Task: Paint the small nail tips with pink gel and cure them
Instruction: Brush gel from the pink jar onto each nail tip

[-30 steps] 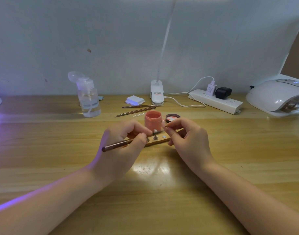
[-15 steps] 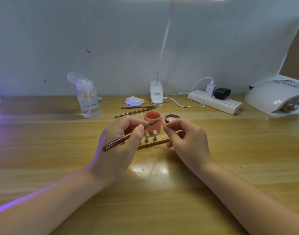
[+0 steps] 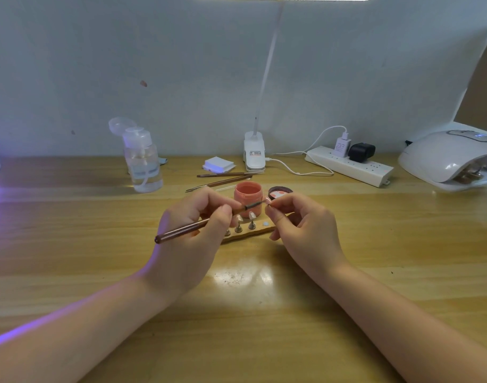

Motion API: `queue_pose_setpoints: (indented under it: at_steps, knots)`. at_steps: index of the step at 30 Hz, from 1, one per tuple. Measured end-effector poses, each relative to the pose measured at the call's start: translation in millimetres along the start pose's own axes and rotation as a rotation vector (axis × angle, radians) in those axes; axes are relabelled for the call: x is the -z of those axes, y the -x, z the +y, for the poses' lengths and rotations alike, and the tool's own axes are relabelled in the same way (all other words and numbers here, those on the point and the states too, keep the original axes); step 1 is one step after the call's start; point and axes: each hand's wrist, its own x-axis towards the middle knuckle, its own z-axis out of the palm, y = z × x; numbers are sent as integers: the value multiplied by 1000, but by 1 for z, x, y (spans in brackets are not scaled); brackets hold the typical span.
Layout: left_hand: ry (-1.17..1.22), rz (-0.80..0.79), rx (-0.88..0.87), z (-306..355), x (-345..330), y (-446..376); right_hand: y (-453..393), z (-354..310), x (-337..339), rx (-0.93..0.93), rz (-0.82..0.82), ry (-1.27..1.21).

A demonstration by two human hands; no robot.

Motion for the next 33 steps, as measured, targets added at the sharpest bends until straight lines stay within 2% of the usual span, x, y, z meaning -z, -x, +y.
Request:
queue_pose_setpoints:
  at_steps: [6,8,14,19,22,26,30,33]
  knots:
    - [-4,-27,20,0,2,-1,1,-1,1,-7,2,18]
    - [57,41,52,0,3,-3,1,-2,1,-30,27,15]
    - [304,253,352,-17,7,-12,-1,-6,3,-105,96,-1]
    - [324,289,387,-26,11,-14,-8,-10,10,-143,96,-11]
    - [325,283,390,-28,10,-14,-16,-14,12,-182,-2,27]
    - [321,290,401,-28,11,-15,-25,-13,11,-173,-117,162]
    - [322,305,424,-27,11,-14,-19,-3,5,-123,-132,380]
    - [314,303,432,-28,9,-13,-16,4,2,-95,-114,442]
